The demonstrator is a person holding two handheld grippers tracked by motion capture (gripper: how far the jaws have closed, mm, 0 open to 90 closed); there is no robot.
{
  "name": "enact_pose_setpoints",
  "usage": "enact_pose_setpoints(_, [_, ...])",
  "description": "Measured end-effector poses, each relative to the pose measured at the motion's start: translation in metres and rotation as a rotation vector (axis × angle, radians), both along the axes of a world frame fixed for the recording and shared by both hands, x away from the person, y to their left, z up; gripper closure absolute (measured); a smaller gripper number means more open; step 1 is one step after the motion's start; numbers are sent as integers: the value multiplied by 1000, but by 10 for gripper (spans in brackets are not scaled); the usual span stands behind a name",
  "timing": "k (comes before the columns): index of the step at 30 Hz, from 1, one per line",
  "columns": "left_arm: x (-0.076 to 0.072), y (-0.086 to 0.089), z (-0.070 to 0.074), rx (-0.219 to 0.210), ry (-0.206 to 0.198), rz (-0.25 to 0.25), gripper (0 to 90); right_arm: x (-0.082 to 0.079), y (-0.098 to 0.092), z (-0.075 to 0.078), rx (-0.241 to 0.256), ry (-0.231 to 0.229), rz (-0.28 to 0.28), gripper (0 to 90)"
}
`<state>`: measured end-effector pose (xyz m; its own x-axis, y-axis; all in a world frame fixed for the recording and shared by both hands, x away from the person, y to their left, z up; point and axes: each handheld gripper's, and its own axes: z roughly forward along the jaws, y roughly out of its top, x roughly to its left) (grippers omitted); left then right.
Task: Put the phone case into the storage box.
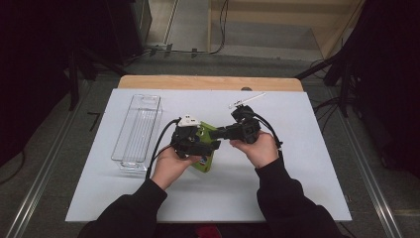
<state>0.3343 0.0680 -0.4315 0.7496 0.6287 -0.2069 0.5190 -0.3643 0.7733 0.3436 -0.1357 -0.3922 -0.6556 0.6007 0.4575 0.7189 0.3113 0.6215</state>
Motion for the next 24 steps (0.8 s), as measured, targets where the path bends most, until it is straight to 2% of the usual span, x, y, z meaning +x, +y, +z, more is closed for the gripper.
enact_pose_setpoints(10, [4,7,2,-24,25,25,177,-3,-13,13,31,-29,-10,632])
enact_pose_setpoints(13, [5,9,3,-24,34,25,177,-3,-17,15,33,-51,-7,602])
enact_pose_setpoints(19, [6,12,4,-33,45,26,176,-3,-25,15,23,-60,0,513])
enact_pose_setpoints(24, [6,12,4,-26,58,7,176,-5,-28,10,-28,-137,23,456])
